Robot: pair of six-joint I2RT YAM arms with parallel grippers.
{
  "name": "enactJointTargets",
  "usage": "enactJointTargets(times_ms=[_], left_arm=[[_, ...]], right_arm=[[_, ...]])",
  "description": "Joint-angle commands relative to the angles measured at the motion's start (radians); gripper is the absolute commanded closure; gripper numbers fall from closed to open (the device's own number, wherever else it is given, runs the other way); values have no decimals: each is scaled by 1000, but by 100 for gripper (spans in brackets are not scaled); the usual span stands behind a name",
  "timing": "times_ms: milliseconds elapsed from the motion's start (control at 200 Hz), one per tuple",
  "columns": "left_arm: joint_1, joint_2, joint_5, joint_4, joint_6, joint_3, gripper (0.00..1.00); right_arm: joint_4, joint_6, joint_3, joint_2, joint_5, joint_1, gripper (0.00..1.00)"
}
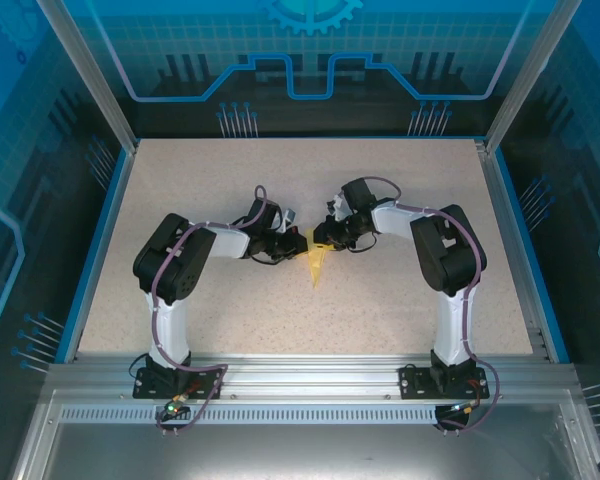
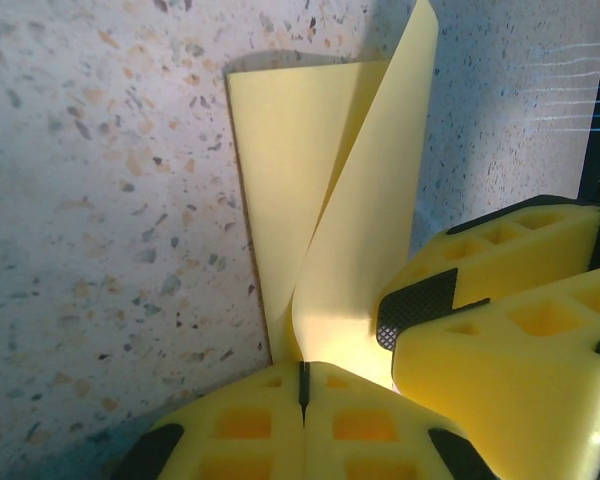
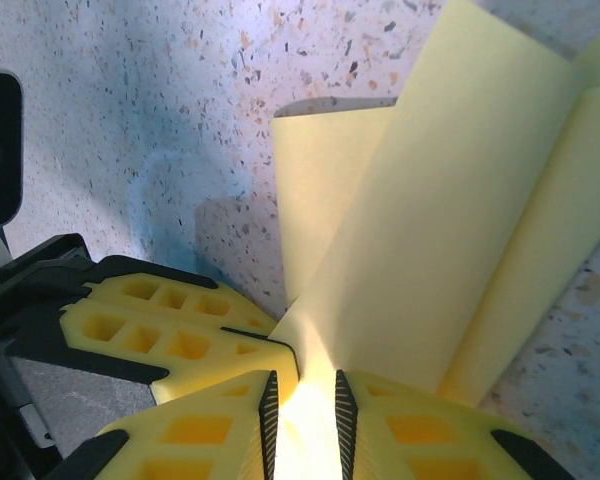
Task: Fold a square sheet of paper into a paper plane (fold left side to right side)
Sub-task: Fold the wing for the fifth time at the center of the table.
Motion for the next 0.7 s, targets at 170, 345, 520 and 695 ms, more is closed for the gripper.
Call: enactJointTargets(times_ms=[170,345,520,695], left_arm=[[21,56,-65,-49,20,23,100],[23,58,-63,-48,20,27,100],[22,51,-46,-32,17,20,100],[22,-26,-40,-23,14,-9,83]], right_arm=[[-48,-22,23,32,38,12,75],[-68,-25,25,44,57,12,75],[-108,-23,11,51,94,9,74],[-113,-16,-14,57,107,1,74]])
